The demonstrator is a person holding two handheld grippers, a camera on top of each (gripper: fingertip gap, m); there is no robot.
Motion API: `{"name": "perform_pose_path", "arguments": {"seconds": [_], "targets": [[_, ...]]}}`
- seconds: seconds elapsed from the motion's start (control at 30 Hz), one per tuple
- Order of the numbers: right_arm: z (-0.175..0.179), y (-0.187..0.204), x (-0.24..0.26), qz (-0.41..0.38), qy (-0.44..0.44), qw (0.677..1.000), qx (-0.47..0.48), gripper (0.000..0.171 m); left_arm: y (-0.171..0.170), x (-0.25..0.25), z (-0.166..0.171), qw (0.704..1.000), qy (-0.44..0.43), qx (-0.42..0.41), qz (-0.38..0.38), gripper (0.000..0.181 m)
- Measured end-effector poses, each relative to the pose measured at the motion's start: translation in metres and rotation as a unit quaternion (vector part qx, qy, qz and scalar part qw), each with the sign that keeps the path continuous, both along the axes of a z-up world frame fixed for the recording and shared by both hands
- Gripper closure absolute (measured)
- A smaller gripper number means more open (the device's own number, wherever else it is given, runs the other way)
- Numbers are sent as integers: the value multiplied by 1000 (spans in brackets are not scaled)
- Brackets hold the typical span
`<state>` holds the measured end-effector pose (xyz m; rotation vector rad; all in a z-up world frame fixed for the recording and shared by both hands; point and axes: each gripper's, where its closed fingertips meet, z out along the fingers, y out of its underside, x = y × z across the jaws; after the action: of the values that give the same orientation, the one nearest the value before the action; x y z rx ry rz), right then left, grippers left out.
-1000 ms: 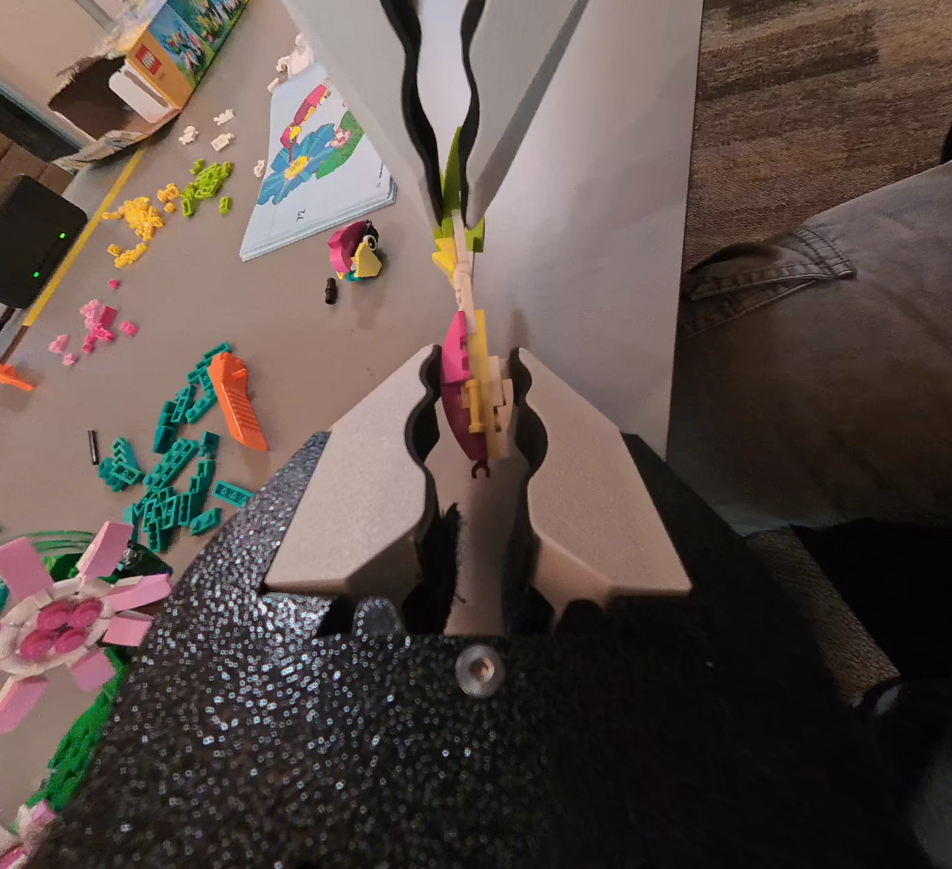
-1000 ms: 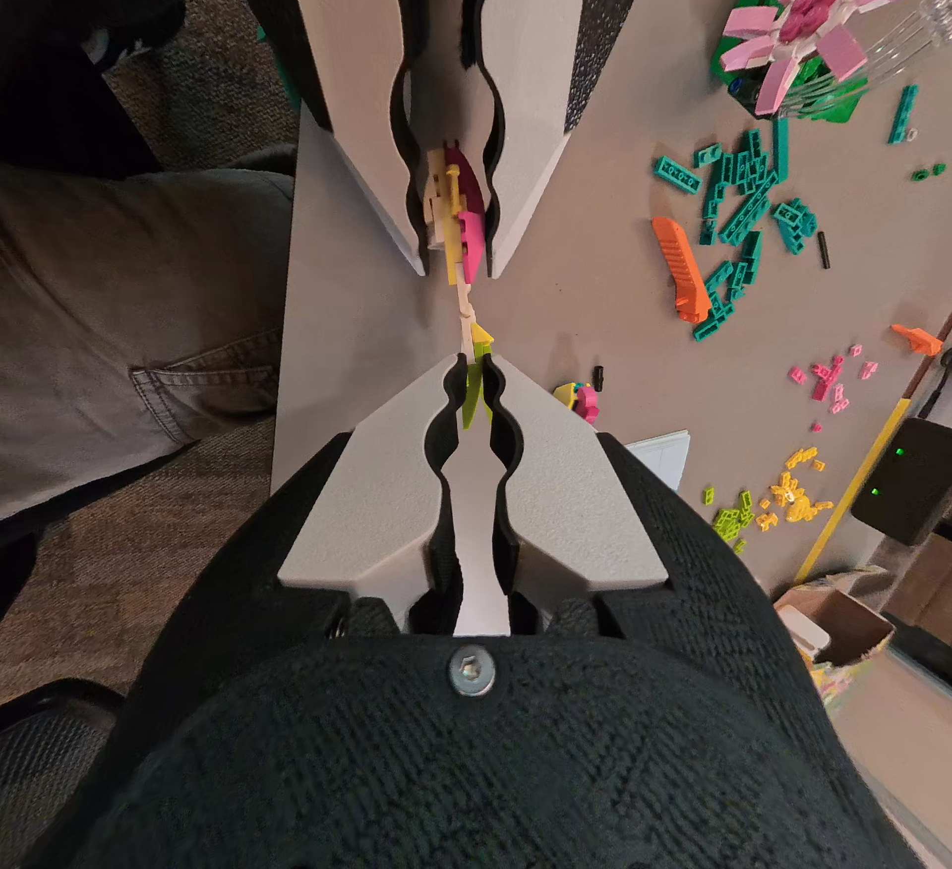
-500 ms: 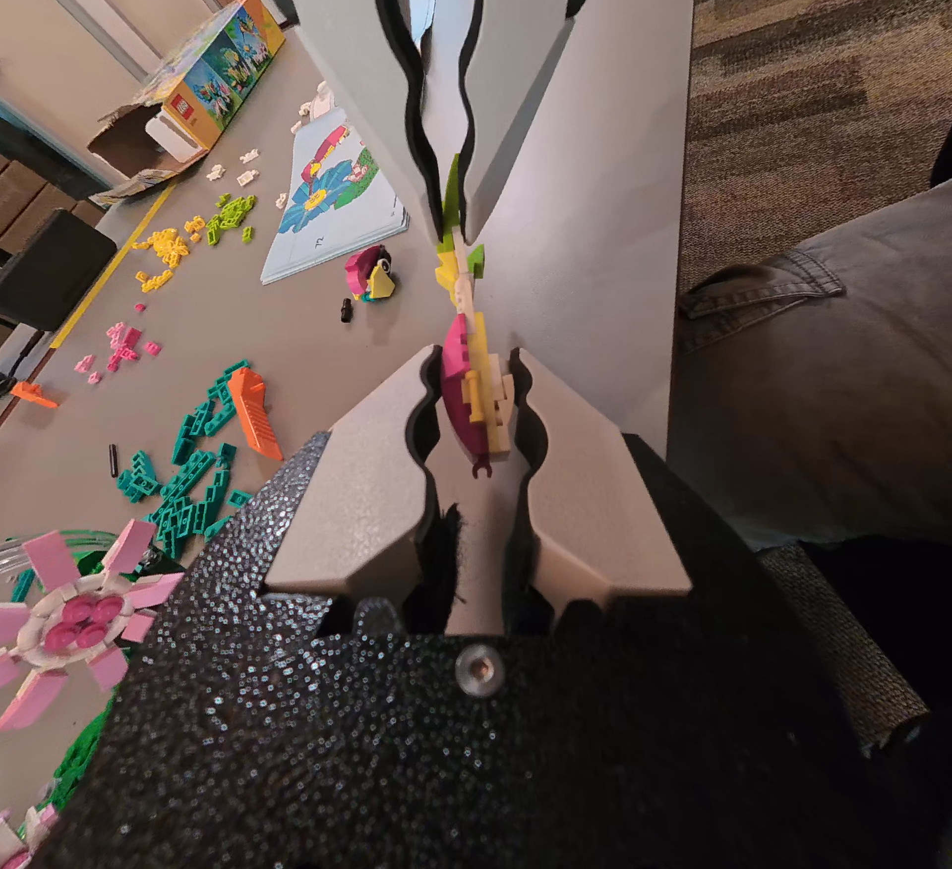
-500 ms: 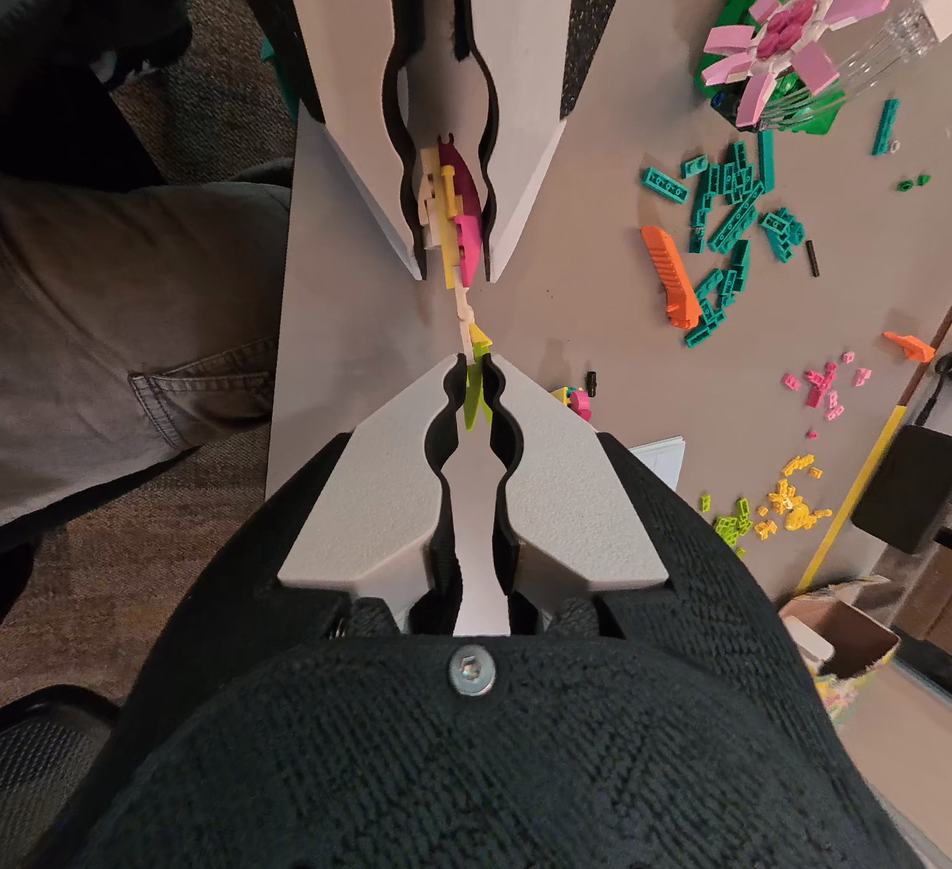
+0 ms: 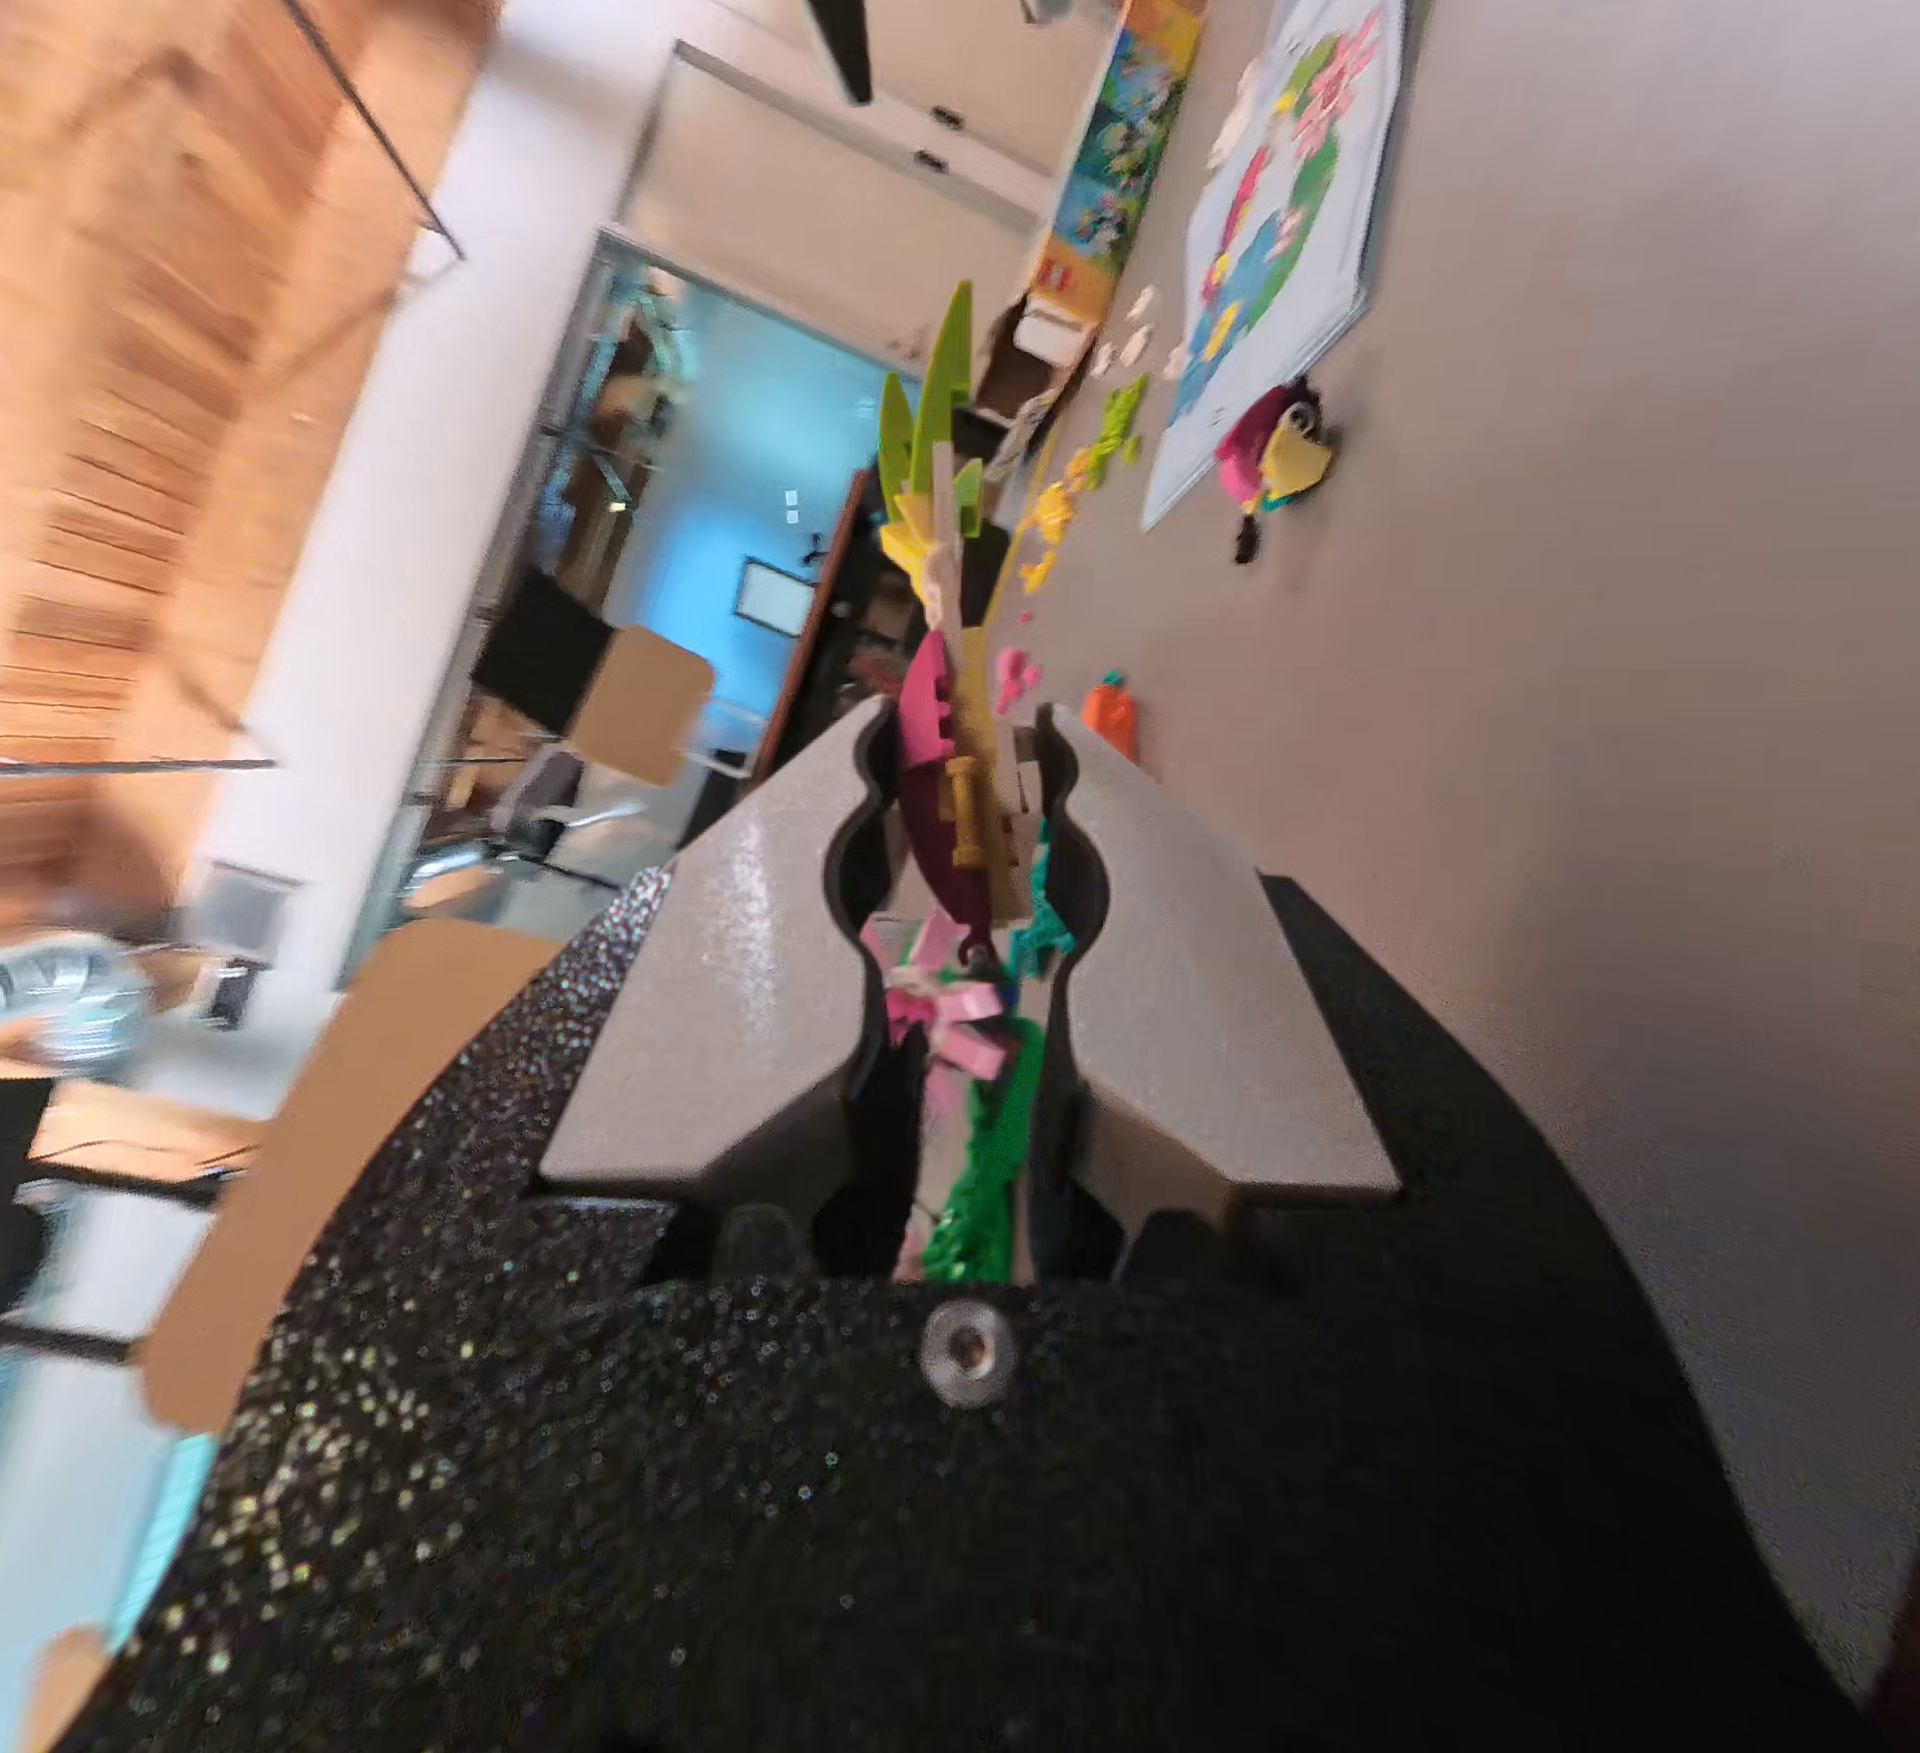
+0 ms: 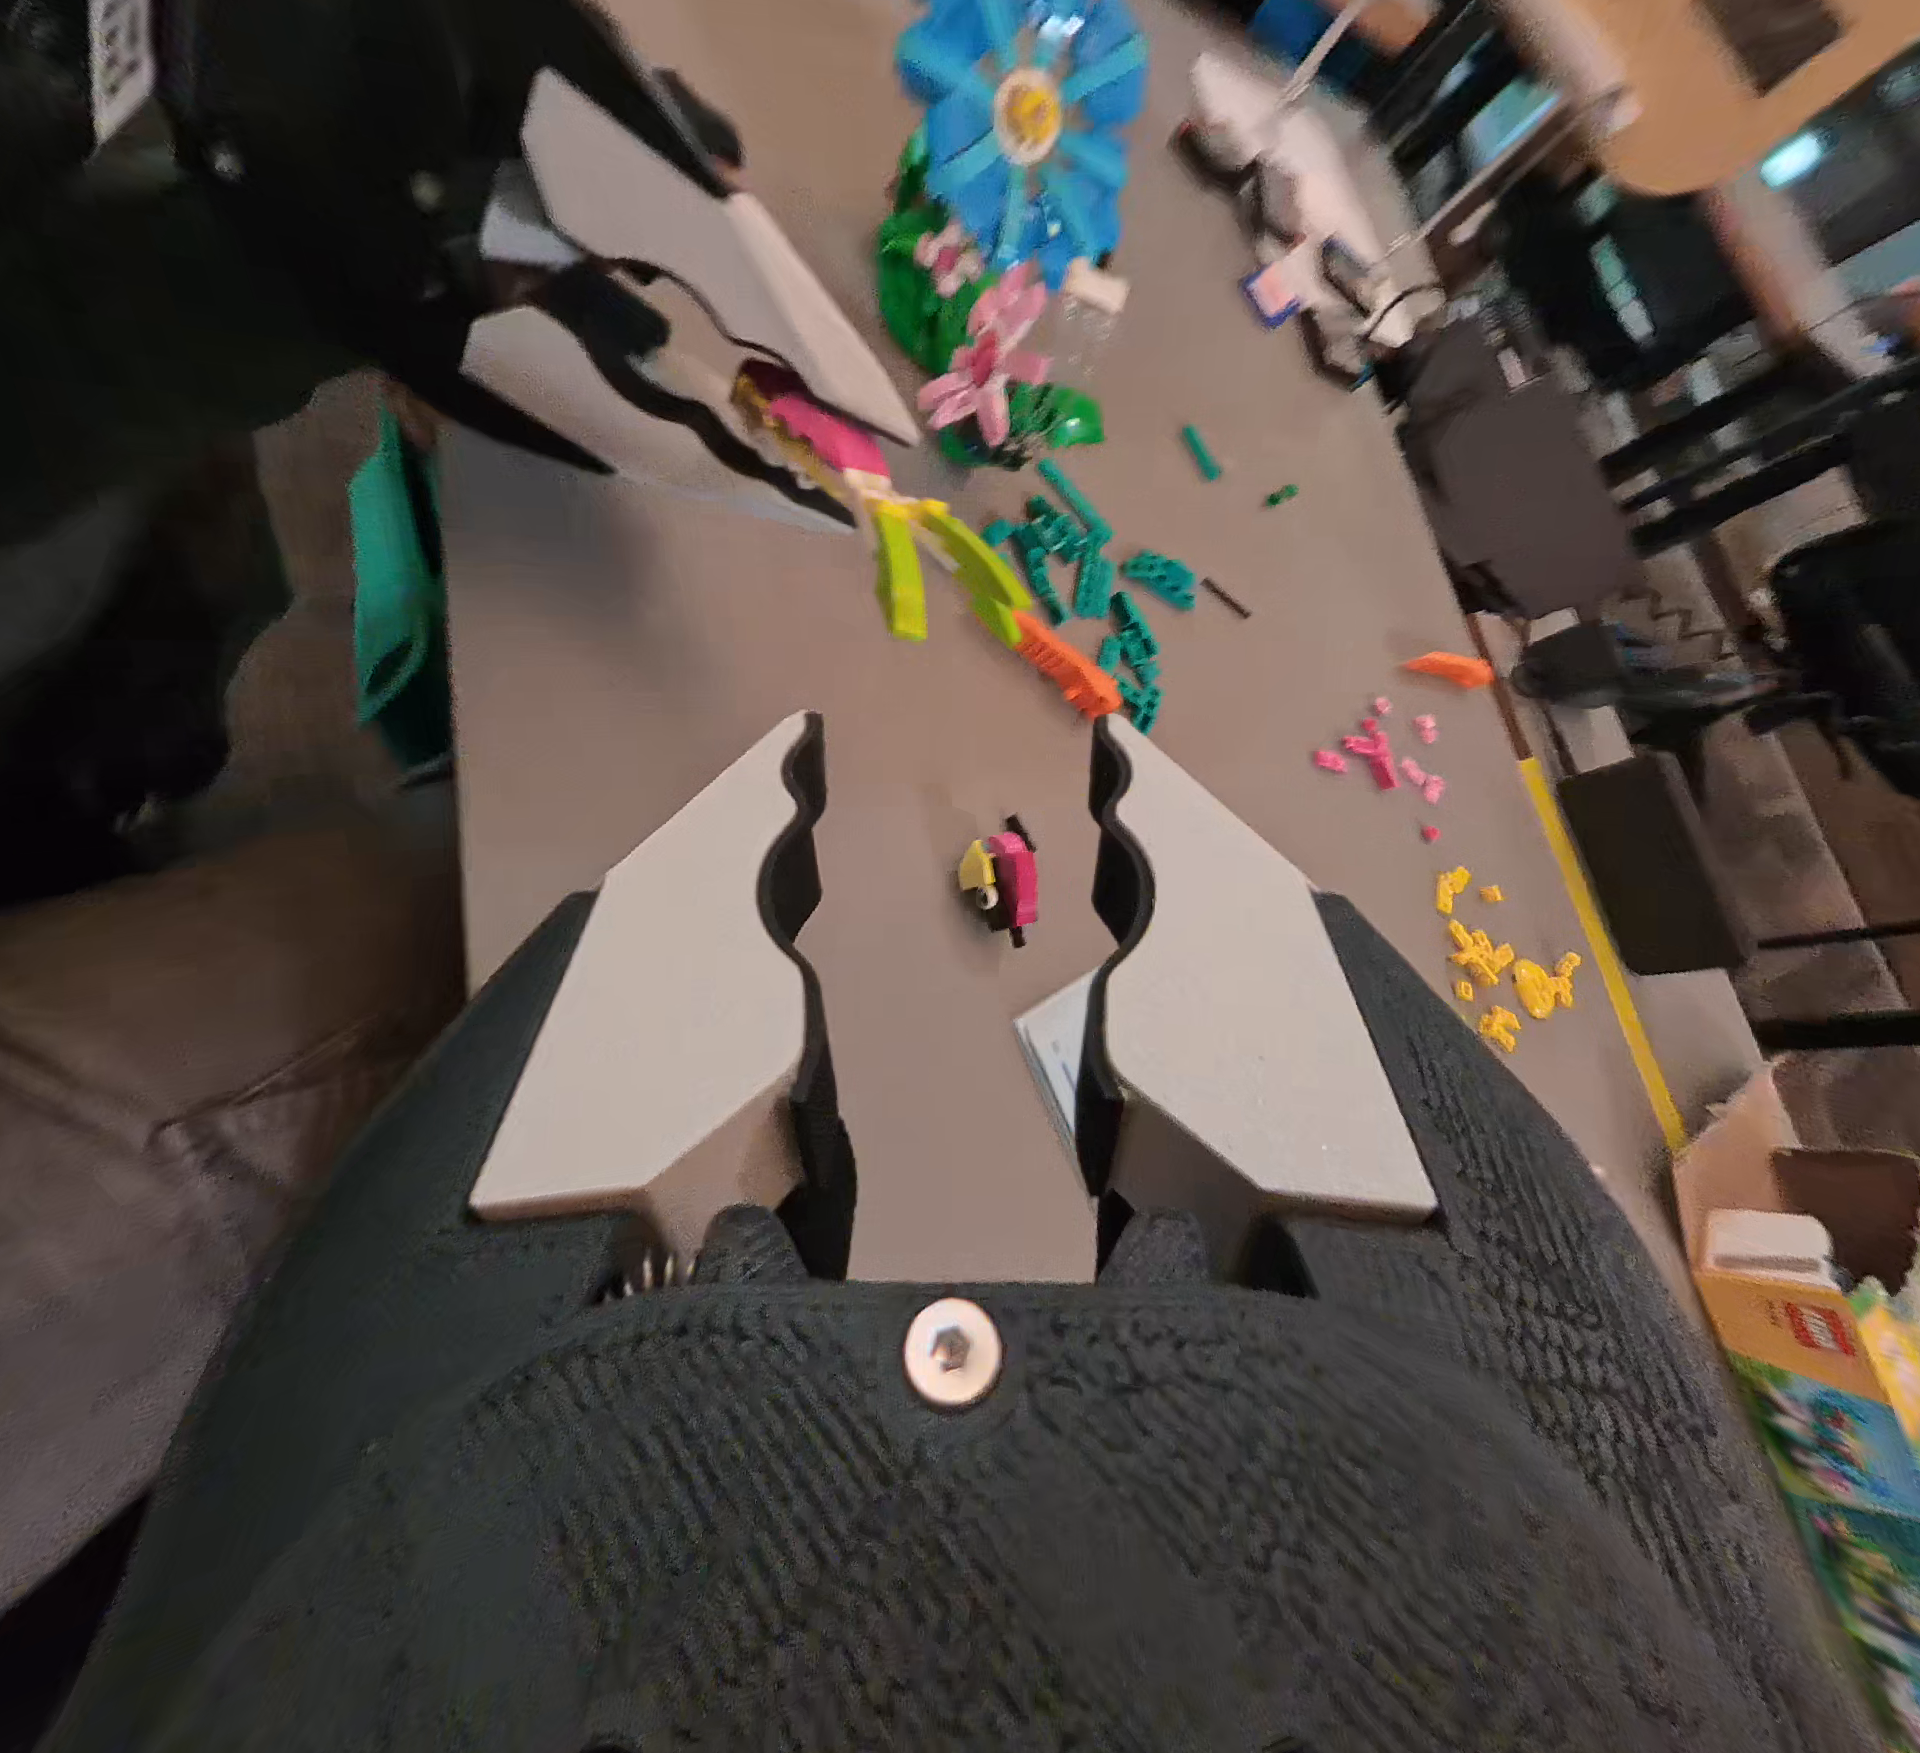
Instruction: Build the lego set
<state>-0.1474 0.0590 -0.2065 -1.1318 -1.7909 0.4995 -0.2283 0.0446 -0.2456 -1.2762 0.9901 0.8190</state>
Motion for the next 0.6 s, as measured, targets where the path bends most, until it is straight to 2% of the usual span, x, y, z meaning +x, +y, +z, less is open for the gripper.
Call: {"name": "perform_pose_path", "arguments": {"seconds": [0.03,0.2,0.33,0.43,0.6], "targets": [[-1,8,2,-3,31,1000,-2,121,0,-3,2,1000,20,15,14,158],[-8,60,8,-35,184,982,-16,119,-4,-3,14,987,120,96,53,158],[-3,86,4,-40,283,956,-60,118,0,-1,10,971,194,114,79,158],[-6,83,-8,5,295,953,-64,116,3,-5,7,969,205,104,91,158],[-18,35,-24,167,258,951,-21,115,10,-7,-7,971,213,63,87,158]]}}
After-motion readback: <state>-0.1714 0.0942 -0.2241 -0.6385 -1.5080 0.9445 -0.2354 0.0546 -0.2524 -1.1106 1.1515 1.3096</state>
